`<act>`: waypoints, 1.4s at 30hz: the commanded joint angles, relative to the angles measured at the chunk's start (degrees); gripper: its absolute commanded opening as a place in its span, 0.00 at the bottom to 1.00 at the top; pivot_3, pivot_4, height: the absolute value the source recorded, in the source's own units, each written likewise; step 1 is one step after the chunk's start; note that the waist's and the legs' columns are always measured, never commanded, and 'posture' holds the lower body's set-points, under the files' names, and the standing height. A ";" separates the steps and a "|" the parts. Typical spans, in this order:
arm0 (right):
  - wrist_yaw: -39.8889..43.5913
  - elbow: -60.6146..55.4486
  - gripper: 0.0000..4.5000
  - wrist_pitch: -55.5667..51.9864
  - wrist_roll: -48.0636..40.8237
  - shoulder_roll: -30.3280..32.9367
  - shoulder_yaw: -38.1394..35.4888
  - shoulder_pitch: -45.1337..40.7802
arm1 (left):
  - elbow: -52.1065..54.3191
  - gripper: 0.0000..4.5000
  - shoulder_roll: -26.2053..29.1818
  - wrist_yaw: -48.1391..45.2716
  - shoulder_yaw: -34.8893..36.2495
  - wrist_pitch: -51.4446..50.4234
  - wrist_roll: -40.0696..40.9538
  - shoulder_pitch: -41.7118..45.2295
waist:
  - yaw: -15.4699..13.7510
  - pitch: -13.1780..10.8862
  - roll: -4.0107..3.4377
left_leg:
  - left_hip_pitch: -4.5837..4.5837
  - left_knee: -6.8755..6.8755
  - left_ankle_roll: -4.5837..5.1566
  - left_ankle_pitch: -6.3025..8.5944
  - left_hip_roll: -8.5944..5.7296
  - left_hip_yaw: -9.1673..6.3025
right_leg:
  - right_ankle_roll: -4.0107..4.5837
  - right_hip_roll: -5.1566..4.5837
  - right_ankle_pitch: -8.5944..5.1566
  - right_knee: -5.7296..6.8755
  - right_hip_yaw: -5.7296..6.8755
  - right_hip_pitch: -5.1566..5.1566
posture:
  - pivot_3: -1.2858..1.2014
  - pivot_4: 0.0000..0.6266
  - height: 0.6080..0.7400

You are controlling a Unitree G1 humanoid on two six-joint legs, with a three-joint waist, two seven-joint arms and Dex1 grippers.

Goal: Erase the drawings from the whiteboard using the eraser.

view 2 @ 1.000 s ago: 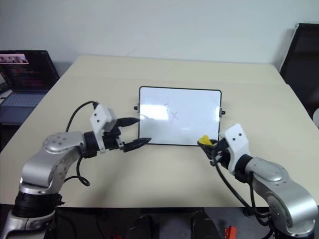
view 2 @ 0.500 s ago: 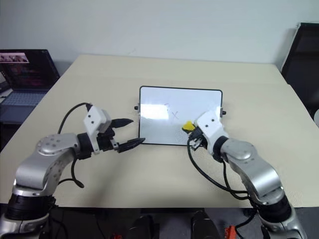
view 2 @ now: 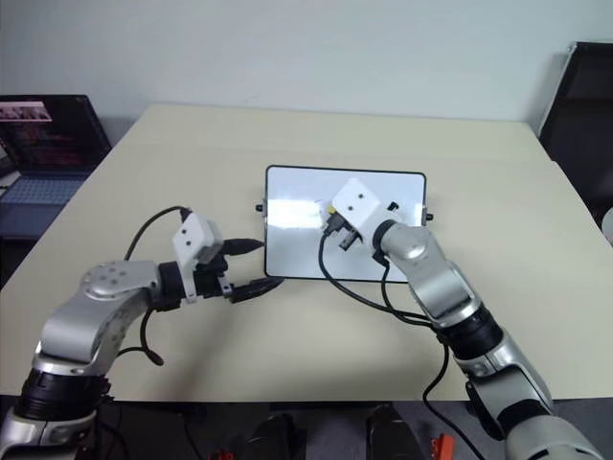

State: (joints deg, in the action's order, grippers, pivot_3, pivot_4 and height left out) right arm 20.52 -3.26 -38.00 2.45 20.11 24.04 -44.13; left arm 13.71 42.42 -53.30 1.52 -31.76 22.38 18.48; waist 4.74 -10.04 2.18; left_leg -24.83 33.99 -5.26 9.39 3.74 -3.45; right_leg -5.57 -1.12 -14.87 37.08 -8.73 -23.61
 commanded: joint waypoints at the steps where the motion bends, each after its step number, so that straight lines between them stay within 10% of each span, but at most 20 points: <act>1: 3.06 2.09 0.15 1.70 2.61 0.28 1.70 -1.80 | 2.30 1.00 0.72 -0.33 0.62 1.34 0.13 -0.11 | 0.01 0.00 0.00 | 0.00 0.00 0.00 0.00 0.00 0.00 | -0.01 0.00 0.01 0.00 0.00 0.00 | 0.52 0.24 1.00; 42: 17.43 0.46 0.15 -0.06 11.62 2.93 4.22 1.40 | 3.54 1.00 1.08 -1.57 -0.47 0.08 0.69 0.10 | 0.00 0.00 0.00 | 0.05 0.21 0.04 -0.06 0.02 -0.01 | -0.06 0.01 -0.07 0.11 0.01 0.08 | 0.52 0.24 1.00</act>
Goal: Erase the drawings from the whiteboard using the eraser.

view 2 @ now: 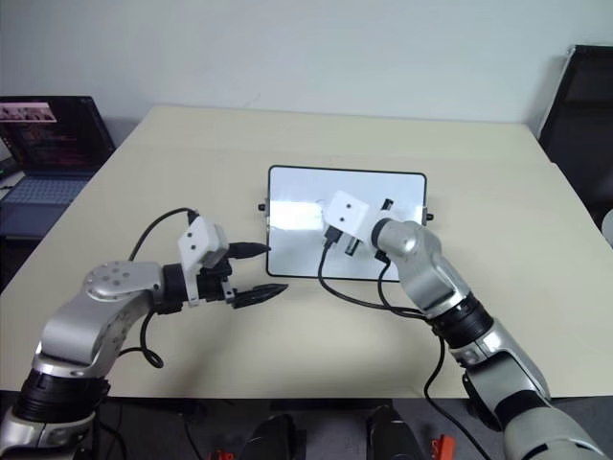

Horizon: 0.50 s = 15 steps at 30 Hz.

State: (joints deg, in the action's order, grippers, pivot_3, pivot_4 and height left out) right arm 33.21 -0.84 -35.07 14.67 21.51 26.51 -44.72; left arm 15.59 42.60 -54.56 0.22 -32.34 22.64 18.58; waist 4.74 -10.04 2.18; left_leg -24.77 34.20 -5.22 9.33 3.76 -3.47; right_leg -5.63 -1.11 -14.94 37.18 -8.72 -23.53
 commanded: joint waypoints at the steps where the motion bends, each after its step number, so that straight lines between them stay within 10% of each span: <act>1: 5.77 -2.60 0.15 -3.49 -0.57 1.91 2.10 2.42 | 1.70 1.00 0.93 -0.32 0.87 0.65 0.43 -0.07 | 0.00 0.00 0.00 | 0.00 -0.02 0.00 0.00 0.00 0.00 | 0.00 0.00 0.00 0.00 0.00 0.00 | 0.52 0.24 1.00; 15: 0.69 1.39 0.15 -0.23 1.26 1.18 -2.32 0.46 | 1.73 1.00 1.64 -0.30 1.78 1.65 0.57 -1.81 | -0.02 0.00 0.01 | 0.03 0.11 0.04 -0.03 -0.01 0.00 | 0.03 0.00 0.14 0.01 -0.01 0.02 | 0.52 0.24 1.00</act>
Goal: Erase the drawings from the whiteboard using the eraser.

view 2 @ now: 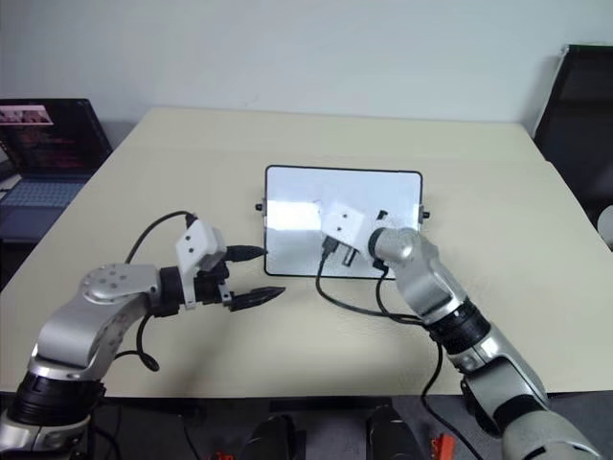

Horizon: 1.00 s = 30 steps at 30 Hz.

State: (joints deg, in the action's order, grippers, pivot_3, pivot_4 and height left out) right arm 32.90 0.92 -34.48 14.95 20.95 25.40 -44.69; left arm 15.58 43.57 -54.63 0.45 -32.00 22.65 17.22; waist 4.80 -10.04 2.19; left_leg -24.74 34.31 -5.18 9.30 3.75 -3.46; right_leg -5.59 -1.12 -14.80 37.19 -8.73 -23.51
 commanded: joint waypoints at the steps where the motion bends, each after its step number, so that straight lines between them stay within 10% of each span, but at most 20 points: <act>1: 2.02 -1.12 0.15 -1.18 0.73 2.07 -0.72 0.95 | 1.69 1.00 0.68 -0.22 1.63 1.40 0.53 -0.59 | -0.10 0.00 0.00 | 0.00 0.00 0.00 0.00 0.00 0.00 | 0.00 0.00 0.00 -0.02 0.00 0.00 | 0.52 0.24 1.00; 30: 7.34 -5.82 0.15 0.20 1.32 -0.44 6.00 5.11 | 0.57 1.00 0.48 0.24 2.73 2.96 0.14 -1.43 | 0.19 0.00 0.00 | -0.03 -0.26 0.00 0.00 0.04 0.04 | -0.02 0.01 -0.09 -0.09 -0.01 -0.10 | 0.52 0.24 1.00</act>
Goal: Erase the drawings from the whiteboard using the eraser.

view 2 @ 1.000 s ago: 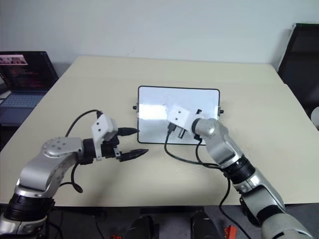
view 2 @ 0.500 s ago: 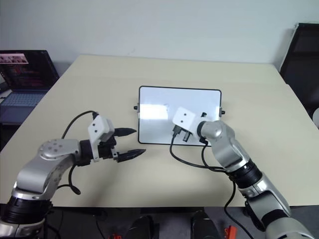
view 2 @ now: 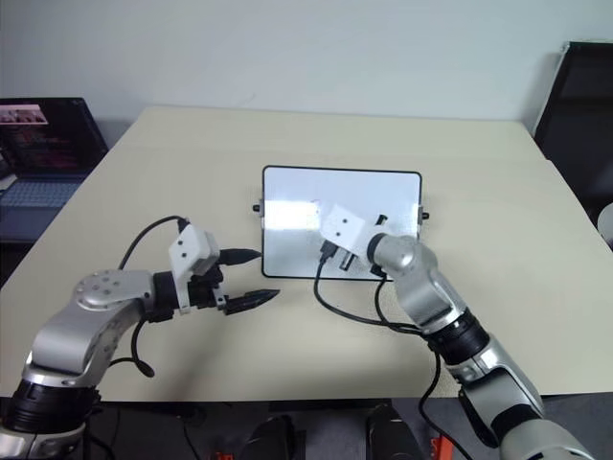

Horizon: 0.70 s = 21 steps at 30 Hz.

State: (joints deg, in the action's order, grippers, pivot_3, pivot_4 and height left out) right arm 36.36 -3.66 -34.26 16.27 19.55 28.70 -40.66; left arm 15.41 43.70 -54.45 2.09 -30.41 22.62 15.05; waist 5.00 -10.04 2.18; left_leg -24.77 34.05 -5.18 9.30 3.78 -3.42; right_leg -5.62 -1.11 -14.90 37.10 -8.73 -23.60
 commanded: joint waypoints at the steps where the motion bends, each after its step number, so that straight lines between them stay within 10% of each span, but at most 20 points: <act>1: 3.32 -0.95 0.15 0.25 0.38 0.75 2.47 0.95 | 0.67 1.00 0.36 0.06 1.07 1.42 0.14 0.82 | -0.01 0.00 0.00 | 0.00 0.00 0.00 0.00 0.00 0.00 | 0.00 0.00 0.00 -0.01 0.01 0.00 | 0.52 0.24 1.00; 21: -6.04 3.10 0.15 1.23 -0.09 -1.03 -8.52 -2.26 | 0.89 1.00 0.39 0.41 0.79 0.64 0.37 1.79 | -0.29 0.00 0.00 | 0.02 0.06 0.02 -0.02 -0.01 -0.01 | 0.06 0.00 0.08 0.03 0.01 0.02 | 0.52 0.24 1.00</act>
State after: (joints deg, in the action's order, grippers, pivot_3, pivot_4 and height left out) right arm 30.06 1.73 -31.08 16.94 17.88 23.22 -43.27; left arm 15.17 43.70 -54.35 2.02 -29.92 22.61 16.08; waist 4.71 -10.04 2.18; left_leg -24.75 34.11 -5.16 9.27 3.78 -3.44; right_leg -5.56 -1.11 -14.82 37.13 -8.73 -23.58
